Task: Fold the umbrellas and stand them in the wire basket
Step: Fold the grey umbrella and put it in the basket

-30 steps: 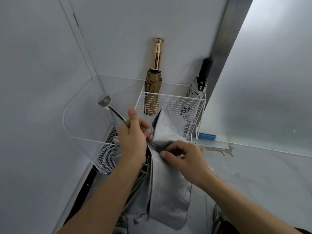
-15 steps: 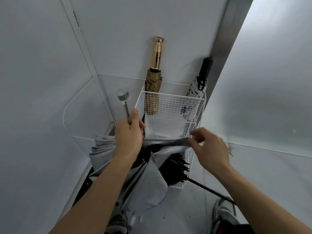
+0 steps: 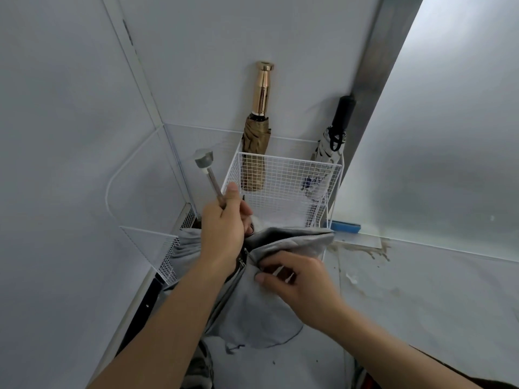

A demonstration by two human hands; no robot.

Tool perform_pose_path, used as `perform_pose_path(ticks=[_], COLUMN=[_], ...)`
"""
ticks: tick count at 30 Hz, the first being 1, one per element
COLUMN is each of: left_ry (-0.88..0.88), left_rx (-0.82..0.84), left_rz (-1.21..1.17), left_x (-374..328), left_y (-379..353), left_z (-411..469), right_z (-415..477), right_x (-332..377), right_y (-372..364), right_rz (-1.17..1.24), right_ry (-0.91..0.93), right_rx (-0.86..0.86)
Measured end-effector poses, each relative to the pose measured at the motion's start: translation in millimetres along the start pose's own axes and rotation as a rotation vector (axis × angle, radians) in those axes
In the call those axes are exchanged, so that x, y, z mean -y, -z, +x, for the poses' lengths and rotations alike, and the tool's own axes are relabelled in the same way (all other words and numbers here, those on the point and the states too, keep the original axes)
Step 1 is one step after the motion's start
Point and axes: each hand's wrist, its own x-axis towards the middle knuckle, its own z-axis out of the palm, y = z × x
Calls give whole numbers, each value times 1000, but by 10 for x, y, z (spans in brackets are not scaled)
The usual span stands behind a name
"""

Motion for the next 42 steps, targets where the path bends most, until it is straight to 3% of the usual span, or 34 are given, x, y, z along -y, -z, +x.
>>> perform_pose_path(ticks=[3,7,10,17,20,27,32,35,39,42], left_ry=[39,102,144,186,178,143,202,222,187,249], left_rx=[35,67,63,72,85,80,-140,-234,-234,-160], left_rz=[-72,-160,-202,-239,-254,-287,-309,-364,-396,-461], left_x=[-41,-81,-97,-116,-129,-116,-74,-35,-67,-134], left_y=[-54,-61,-40,-55,-45,-126,-114,-69,-110,-153], left_z=[-83,-129,-127,-161,-149,-176,-96,-55,-94,-170], right_z=[31,90,120,106,115,155,150,80,55,124], right_x=[4,53,59,28,54,4,-8,34,76,-29], right_y=[-3,28,77,130,218,183,160,176,138,121], right_rz=[91,434,487,114,202,186,235,44,-331,-341], right_ry=[-63,-230,-248,-111,-82,-174,-151,-81,-141,-252], right_rx=[0,20,18,95,129,-118,-92,-74,33,86])
